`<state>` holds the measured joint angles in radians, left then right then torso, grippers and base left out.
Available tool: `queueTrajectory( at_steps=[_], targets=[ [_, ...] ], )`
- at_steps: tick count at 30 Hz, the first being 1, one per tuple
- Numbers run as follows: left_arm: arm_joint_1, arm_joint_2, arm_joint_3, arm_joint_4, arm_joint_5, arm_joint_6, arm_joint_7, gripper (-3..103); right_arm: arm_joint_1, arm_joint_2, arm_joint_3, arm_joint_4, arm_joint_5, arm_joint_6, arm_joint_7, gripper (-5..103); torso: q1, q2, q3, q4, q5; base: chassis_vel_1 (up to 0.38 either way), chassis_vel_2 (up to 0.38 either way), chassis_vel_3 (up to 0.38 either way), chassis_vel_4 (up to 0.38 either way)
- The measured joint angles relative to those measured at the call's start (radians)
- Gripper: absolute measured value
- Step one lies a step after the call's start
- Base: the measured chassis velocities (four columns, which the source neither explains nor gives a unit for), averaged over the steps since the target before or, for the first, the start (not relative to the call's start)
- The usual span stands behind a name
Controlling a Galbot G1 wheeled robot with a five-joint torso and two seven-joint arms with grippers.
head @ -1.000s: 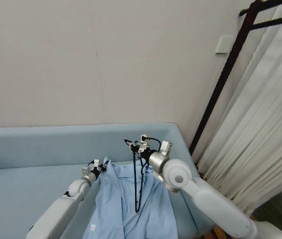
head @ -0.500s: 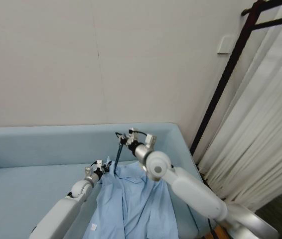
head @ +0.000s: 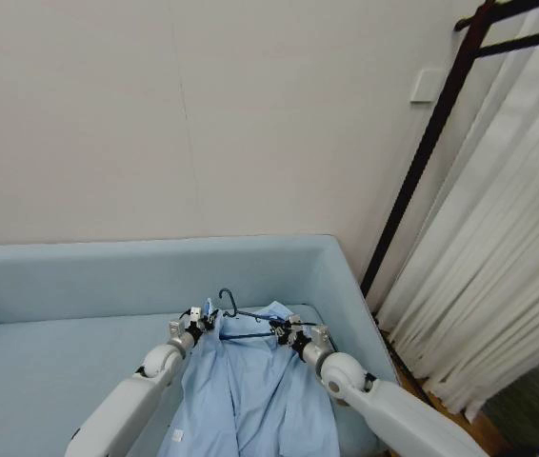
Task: Pick up the clothes from the sofa and hang them on the clothes hanger.
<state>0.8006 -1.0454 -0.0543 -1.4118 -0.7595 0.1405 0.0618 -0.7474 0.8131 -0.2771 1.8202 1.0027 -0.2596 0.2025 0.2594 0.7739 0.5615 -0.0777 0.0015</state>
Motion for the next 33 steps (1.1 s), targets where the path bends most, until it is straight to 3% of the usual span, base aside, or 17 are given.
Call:
queueTrajectory(
  at_steps=[2, 5, 6, 11, 12, 14, 15, 22, 24, 30, 32, 33],
  targets=[
    [-0.001, 0.0, 0.001, -0.001, 0.0, 0.0, 0.0, 0, 0.0, -0.014, 0.002, 0.008, 0.007, -0.002, -0.007, 22, 0.0, 0.0, 0.0, -0.0001, 0.0001, 0.0, 0.0, 0.0, 0.0],
    [0.0, 0.002, 0.0, -0.003, 0.0, 0.0, 0.0, 0, 0.006, -0.063, 0.012, 0.047, 0.06, -0.016, -0.034, 38, 0.0, 0.0, 0.0, -0.0003, -0.0001, 0.0, 0.0, 0.0, 0.0],
    [0.0, 0.002, 0.0, -0.003, 0.0, 0.0, 0.0, 0, 0.006, -0.063, 0.012, 0.047, 0.06, -0.016, -0.034, 38, 0.0, 0.0, 0.0, -0.0003, -0.0001, 0.0, 0.0, 0.0, 0.0],
    [0.007, 0.007, -0.009, -0.015, -0.001, -0.002, 0.0, 0, 0.067, -0.116, 0.009, 0.049, 0.177, -0.089, -0.074, 60, 0.0, 0.0, 0.0, -0.0001, -0.0001, 0.0, 0.0, 0.0, 0.0],
    [0.007, 0.007, -0.009, -0.015, -0.001, -0.002, 0.0, 0, 0.067, -0.116, 0.009, 0.049, 0.177, -0.089, -0.074, 60, 0.0, 0.0, 0.0, -0.0001, -0.0001, 0.0, 0.0, 0.0, 0.0],
    [0.012, 0.011, -0.017, -0.028, -0.001, -0.002, 0.0, 0, 0.096, -0.126, -0.007, 0.025, 0.179, -0.099, -0.098, 71, 0.0, 0.0, 0.0, -0.0001, -0.0001, 0.0, 0.0, 0.0, 0.0],
    [0.016, 0.013, -0.02, -0.034, -0.001, -0.002, 0.0, 0, 0.105, -0.127, -0.011, 0.016, 0.177, -0.101, -0.108, 71, 0.0, 0.0, 0.0, -0.0002, 0.0001, 0.0, 0.0, 0.0, 0.0],
    [0.046, 0.037, -0.039, -0.075, -0.001, -0.002, -0.003, 0, 0.128, -0.063, -0.035, -0.066, 0.284, -0.184, -0.074, 100, 0.0, 0.0, 0.0, 0.0001, 0.0, 0.0, 0.0, 0.0, 0.0],
    [0.047, 0.04, -0.04, -0.08, -0.001, -0.002, -0.005, 0, 0.126, -0.053, -0.041, -0.079, 0.277, -0.185, -0.075, 100, 0.0, 0.0, 0.0, 0.0003, 0.0, 0.0, 0.0, 0.0, 0.0],
    [0.048, 0.048, -0.042, -0.092, -0.002, -0.001, -0.007, 0, 0.073, -0.021, -0.07, -0.084, 0.152, -0.169, -0.11, 73, 0.0, 0.0, 0.0, -0.0004, -0.0001, 0.0, 0.0, 0.0, 0.0],
    [0.047, 0.048, -0.042, -0.092, -0.003, -0.001, -0.009, 0, 0.062, -0.015, -0.076, -0.084, 0.128, -0.163, -0.112, 73, 0.0, 0.0, 0.0, -0.0004, -0.0002, 0.0, 0.0, 0.0, 0.0],
    [0.047, 0.048, -0.042, -0.092, -0.003, -0.001, -0.009, 0, 0.054, -0.009, -0.082, -0.085, 0.1, -0.155, -0.117, 68, 0.0, 0.0, 0.0, -0.0002, 0.0, 0.0, 0.0, 0.0, 0.0]
  ],
)
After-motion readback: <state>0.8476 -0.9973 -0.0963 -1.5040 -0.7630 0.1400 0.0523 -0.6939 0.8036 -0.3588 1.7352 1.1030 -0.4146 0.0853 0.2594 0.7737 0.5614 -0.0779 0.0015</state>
